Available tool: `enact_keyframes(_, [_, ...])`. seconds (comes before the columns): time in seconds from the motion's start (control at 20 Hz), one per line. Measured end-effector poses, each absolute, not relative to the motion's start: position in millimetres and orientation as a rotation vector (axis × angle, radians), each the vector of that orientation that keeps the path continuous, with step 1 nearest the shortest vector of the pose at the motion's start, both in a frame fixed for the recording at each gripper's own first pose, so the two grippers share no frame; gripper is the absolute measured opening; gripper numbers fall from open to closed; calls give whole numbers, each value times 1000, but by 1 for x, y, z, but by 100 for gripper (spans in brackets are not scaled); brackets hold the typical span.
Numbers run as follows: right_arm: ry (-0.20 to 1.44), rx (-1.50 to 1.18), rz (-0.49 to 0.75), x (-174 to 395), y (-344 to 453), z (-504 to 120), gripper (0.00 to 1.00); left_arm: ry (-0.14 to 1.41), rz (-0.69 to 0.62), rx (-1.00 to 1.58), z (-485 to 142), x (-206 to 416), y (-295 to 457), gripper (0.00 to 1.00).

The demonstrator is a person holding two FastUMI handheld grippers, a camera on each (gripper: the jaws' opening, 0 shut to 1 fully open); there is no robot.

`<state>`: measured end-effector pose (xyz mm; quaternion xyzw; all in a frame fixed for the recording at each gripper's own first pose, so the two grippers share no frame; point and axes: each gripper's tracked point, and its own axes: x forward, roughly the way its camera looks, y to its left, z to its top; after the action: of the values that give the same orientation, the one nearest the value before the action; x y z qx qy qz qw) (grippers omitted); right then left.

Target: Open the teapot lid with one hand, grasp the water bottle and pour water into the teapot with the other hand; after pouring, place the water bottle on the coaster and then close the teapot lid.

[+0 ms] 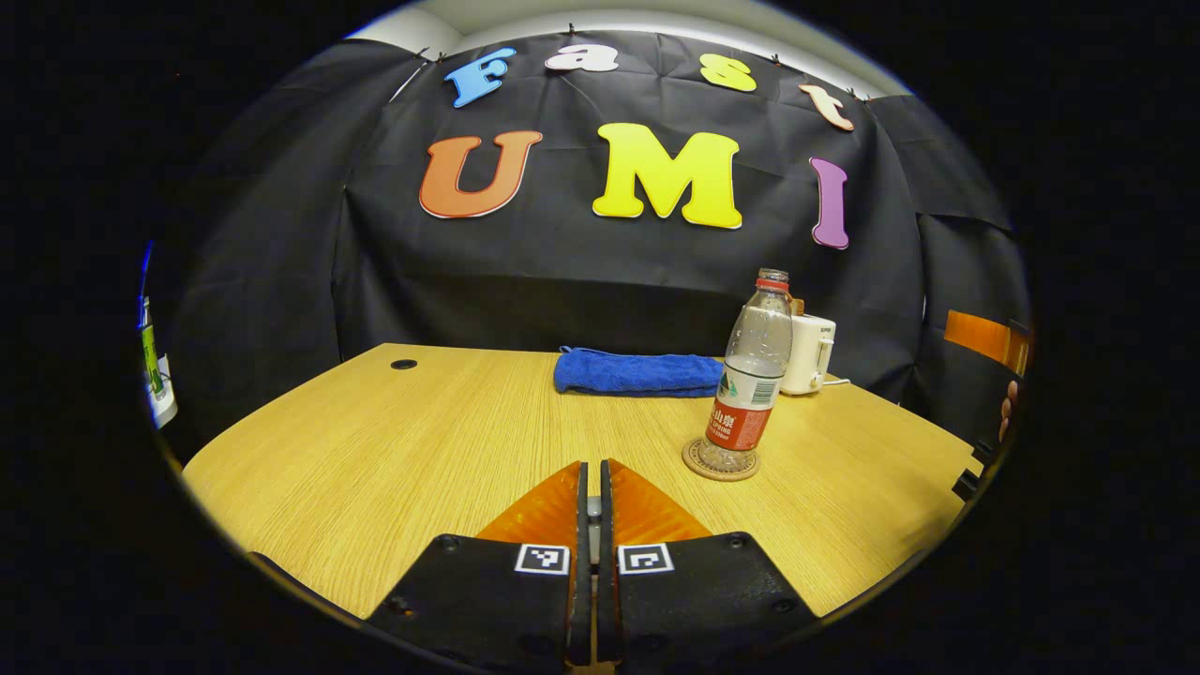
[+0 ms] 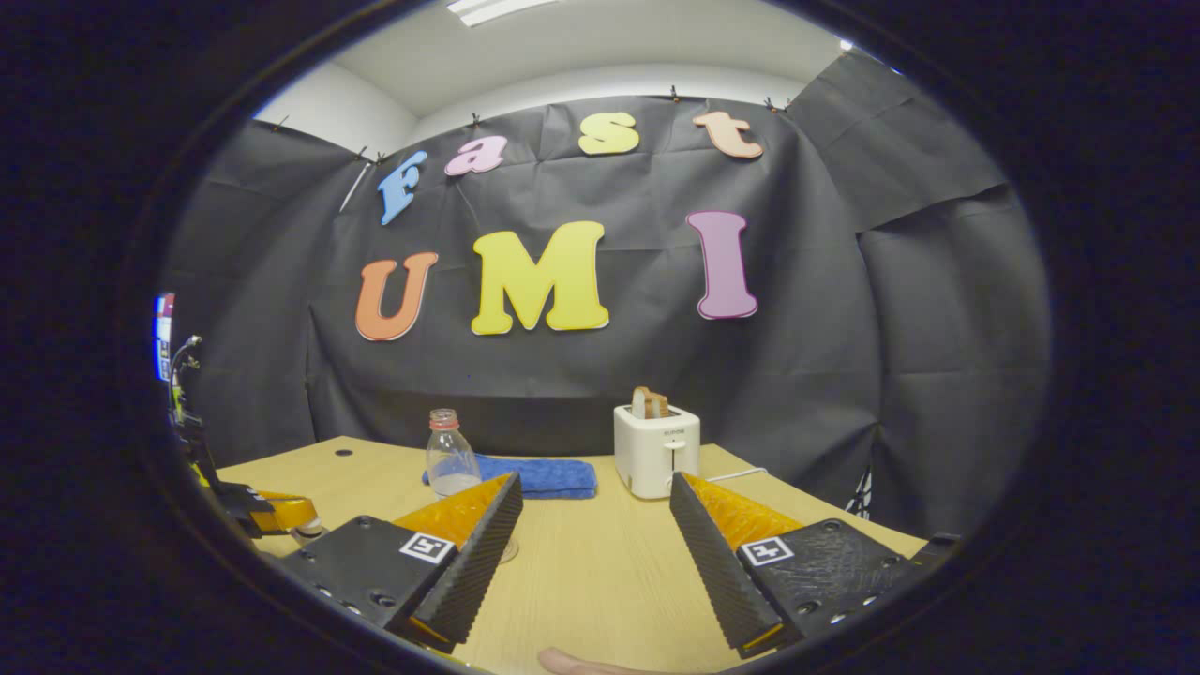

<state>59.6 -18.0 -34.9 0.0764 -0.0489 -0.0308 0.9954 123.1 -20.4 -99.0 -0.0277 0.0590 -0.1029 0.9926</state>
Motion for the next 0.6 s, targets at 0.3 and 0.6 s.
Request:
enact_keyframes(0.3, [-103, 138, -68, 60, -17, -35, 92, 120, -205, -45, -102, 122, -20, 5])
enact_keyframes(0.6, [-97, 135, -67, 61, -15, -38, 95, 134, -197, -42, -105, 121, -19, 5])
